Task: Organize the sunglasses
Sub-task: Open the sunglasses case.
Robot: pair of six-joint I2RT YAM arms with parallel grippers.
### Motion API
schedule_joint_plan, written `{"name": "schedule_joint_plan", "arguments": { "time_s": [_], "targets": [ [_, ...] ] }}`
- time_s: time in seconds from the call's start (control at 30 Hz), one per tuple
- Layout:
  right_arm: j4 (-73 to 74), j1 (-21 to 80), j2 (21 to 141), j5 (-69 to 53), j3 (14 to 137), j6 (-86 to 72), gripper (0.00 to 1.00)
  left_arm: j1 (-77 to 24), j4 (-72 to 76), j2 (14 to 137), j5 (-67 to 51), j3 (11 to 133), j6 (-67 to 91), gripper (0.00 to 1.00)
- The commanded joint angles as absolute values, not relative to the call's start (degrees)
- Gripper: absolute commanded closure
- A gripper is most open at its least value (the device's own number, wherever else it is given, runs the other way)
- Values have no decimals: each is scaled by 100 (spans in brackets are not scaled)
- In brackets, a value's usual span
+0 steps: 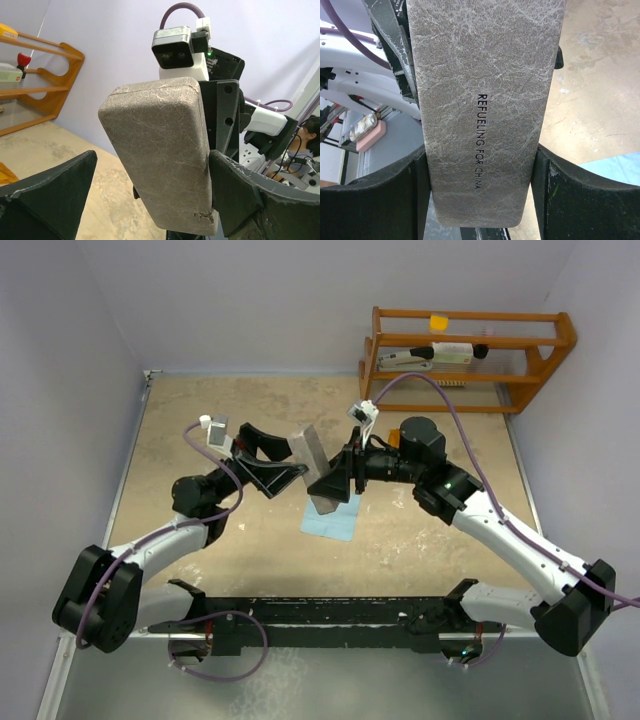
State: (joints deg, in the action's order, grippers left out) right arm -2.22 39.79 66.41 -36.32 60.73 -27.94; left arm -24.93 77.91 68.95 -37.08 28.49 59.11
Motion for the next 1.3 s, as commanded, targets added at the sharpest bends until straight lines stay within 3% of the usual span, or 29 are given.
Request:
{"name": "schedule_joint_plan", "arguments": {
  "time_s": [0.0, 0.27, 0.87, 1.27],
  "targets": [
    [-741, 4007, 6652, -3920, 6329, -2843, 100, -2493, 8740, 7095, -3762, 2925, 6389, 9],
    [-826, 3999, 6782, -4017, 6407, -2897, 100, -2496, 9770, 7495, -3923, 2958, 7075, 9],
    [-1059, 4000, 6983, -4165, 6405, -3059, 100, -2520, 9705, 7441, -4005, 2996, 6998, 10],
    [-1125, 4004, 7024, -4175, 6363, -3094, 100, -2526, 9668, 7515, -4014, 3036, 6978, 18]
  ]
}}
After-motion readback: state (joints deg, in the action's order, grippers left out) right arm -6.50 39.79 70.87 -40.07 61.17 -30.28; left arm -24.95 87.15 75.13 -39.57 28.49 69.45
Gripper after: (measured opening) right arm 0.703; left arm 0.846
